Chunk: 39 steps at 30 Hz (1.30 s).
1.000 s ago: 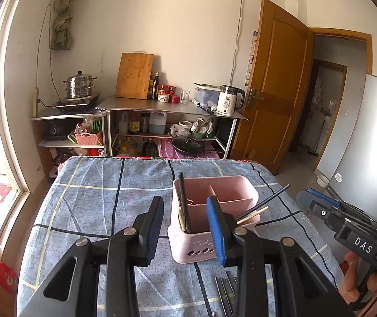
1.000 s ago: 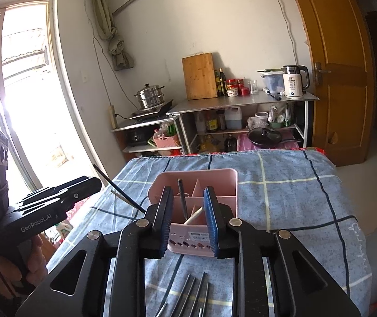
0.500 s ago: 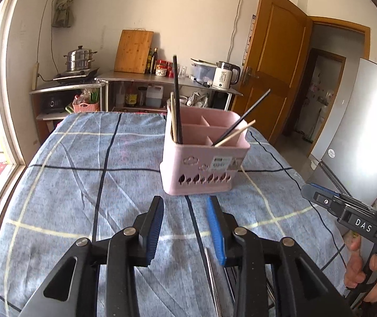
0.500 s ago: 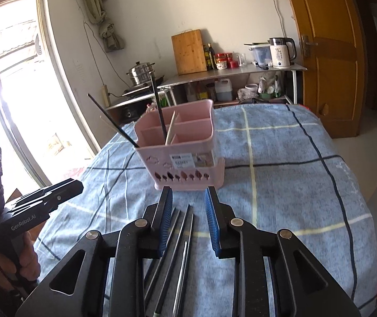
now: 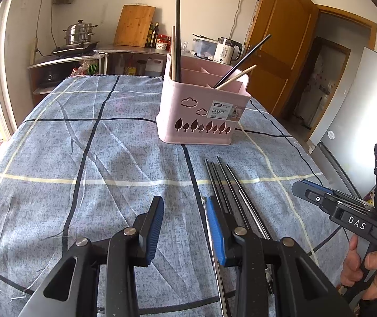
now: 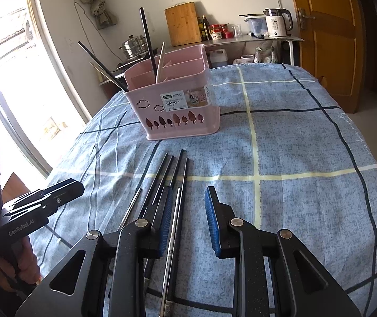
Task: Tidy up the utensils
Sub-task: 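Move both open tools back down to the remaining chopsticks on the cloth, then close the left tool on a black chopstick while the right tool grasps another black chopstick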
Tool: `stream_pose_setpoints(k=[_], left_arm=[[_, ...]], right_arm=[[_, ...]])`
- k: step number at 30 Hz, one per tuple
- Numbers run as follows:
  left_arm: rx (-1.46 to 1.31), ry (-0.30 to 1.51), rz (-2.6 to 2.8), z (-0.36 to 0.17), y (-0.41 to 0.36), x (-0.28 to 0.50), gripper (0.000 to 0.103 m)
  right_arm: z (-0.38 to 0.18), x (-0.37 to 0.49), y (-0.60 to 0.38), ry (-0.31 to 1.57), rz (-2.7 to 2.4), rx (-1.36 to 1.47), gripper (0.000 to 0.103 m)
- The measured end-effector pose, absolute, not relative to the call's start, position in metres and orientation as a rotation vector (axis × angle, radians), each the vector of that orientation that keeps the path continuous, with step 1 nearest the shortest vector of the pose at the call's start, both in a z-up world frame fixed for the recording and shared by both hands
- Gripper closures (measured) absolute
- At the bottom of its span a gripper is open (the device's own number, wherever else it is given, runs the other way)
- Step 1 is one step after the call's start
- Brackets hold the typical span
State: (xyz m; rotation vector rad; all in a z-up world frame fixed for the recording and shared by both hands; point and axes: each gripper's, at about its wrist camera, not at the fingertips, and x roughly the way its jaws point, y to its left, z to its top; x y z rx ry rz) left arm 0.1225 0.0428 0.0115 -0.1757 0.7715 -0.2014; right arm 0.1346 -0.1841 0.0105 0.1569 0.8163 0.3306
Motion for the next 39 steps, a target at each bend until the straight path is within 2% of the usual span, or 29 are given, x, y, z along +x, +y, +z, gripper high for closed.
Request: stream_pose_setpoints(k=[12,20,31,35,39], left_arm=[[-0.177,0.819,-0.221,-0.005,0.03,0.141,0.069],[-0.171,0.848,-0.236,-0.013,0.02,0.169,0.069],[-0.183,0.881,-0.23,-0.023,0.021,0.185,0.069],[-0.179,0.893,-0.234,-0.025,0.018,0.191,0.069],[-0.161,0.904,-0.251,-0.025,0.008,0.199,0.069]], right_arm=[[-0.009,0.156,-0.167,0.876,0.333,0.119,0.077],[-0.025,0.185,-0.151,0.931,0.341,0.085,0.085],[-0.04,0.215,-0.136,0.991,0.356,0.065,0.088],[-0.042,0.22,-0.138,1.0,0.355,0.054,0.095],[-0.041,0.218,-0.15,1.003,0.337,0.058,0.097]])
